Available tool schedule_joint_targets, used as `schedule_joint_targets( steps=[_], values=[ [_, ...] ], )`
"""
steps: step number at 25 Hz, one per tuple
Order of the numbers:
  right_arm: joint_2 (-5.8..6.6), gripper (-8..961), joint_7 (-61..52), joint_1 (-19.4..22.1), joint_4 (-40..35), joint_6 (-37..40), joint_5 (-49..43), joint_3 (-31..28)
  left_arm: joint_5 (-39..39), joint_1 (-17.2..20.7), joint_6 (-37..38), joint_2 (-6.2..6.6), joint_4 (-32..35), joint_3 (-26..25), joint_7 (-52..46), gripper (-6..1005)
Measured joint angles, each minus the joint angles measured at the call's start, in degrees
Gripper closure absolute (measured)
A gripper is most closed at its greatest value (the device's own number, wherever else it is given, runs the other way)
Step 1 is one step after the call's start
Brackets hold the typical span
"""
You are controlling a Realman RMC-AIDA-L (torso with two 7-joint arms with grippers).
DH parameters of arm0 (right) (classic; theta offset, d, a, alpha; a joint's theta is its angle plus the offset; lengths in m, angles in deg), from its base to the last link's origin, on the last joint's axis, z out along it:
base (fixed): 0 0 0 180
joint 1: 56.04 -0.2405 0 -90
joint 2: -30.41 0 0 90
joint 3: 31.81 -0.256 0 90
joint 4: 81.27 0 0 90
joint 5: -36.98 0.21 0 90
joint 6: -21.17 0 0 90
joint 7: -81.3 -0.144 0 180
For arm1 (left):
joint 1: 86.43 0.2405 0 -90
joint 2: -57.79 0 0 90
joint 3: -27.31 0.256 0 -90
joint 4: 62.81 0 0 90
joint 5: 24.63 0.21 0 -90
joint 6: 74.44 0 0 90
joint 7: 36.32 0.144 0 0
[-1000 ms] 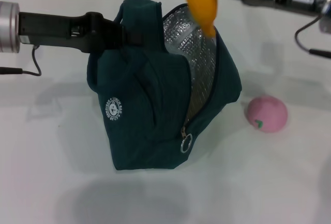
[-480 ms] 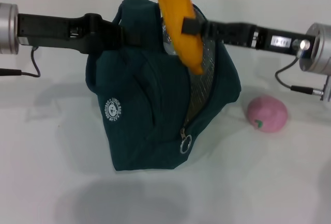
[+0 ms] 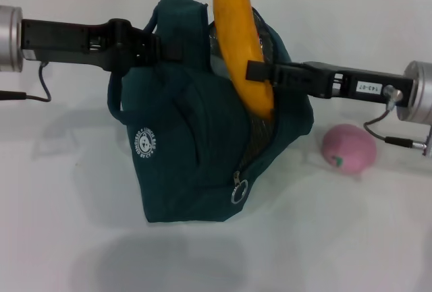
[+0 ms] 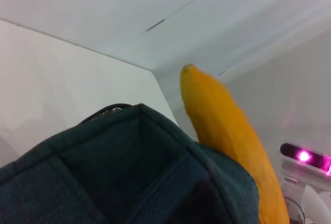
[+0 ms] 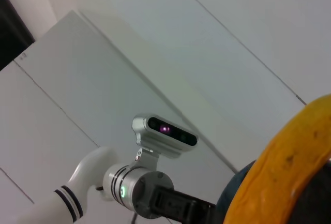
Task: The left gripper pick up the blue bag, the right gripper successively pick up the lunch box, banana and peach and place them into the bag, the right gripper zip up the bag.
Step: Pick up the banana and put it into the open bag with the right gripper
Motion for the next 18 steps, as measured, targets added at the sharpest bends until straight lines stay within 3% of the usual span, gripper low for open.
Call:
schedule_joint_targets(
  steps=[18],
  values=[
    [0.31, 412, 4.5, 0.8, -1.5, 0.2, -0.6, 2.1, 0.0, 0.2, 0.0, 0.26, 0.0, 0.0, 0.0, 959]
  ],
)
